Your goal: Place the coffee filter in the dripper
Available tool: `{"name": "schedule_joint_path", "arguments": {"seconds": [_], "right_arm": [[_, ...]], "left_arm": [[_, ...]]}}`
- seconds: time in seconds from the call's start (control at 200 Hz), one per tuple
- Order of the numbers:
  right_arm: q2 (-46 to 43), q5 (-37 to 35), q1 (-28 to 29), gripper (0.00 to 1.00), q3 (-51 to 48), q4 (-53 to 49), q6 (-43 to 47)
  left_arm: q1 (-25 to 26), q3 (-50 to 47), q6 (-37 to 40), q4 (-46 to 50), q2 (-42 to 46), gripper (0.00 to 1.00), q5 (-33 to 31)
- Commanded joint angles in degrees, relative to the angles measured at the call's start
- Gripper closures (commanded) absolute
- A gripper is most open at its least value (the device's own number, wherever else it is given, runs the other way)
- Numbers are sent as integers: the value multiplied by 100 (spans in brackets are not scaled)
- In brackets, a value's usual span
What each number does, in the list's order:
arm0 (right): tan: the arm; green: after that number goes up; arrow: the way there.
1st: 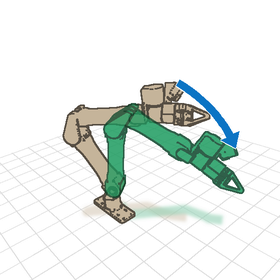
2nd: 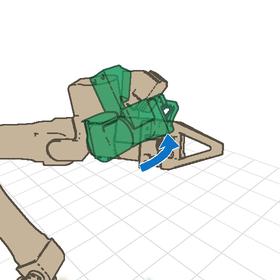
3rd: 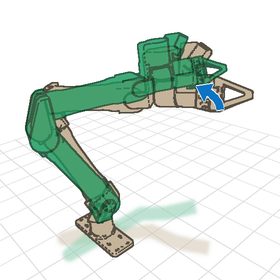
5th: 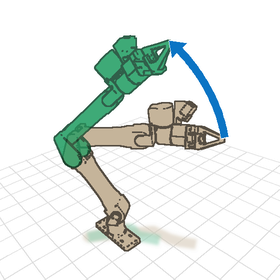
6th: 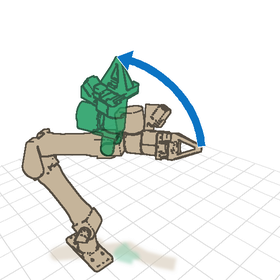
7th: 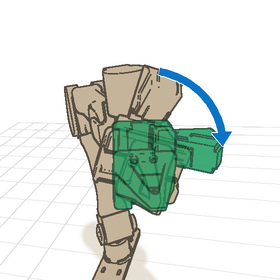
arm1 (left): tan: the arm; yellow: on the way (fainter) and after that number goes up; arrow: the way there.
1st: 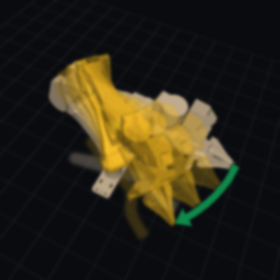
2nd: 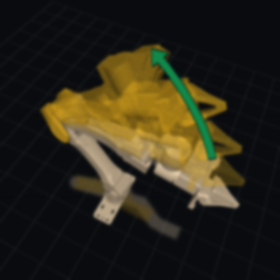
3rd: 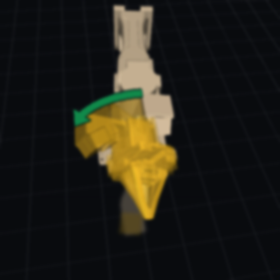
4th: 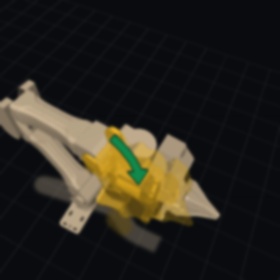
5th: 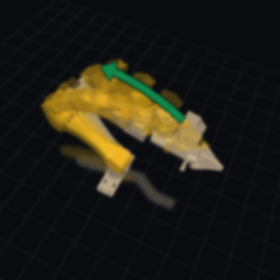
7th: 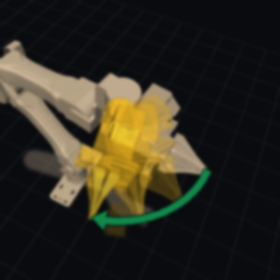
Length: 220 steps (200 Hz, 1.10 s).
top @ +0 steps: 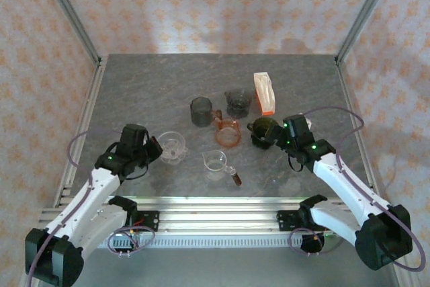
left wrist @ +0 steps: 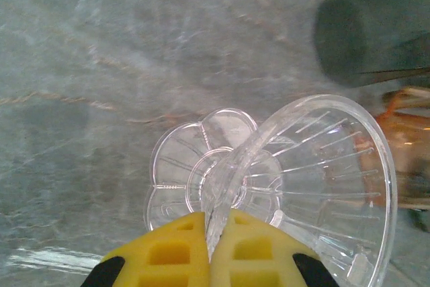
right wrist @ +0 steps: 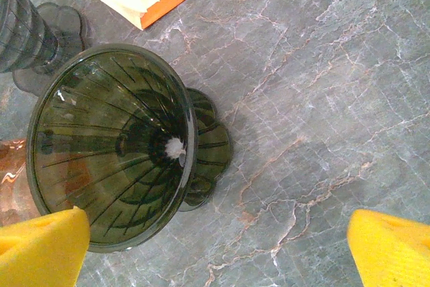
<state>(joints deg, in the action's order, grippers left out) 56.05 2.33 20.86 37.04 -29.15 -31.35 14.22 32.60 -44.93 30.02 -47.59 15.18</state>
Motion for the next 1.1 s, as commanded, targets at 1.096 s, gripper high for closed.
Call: {"name": "schedule_joint_path", "arguments": {"seconds": [1.096], "right_arm": [[-9,-312,37,2,-118,-74,22]], "left_arm": [[3500,1949,-896,192,-1018,100,-905]]}}
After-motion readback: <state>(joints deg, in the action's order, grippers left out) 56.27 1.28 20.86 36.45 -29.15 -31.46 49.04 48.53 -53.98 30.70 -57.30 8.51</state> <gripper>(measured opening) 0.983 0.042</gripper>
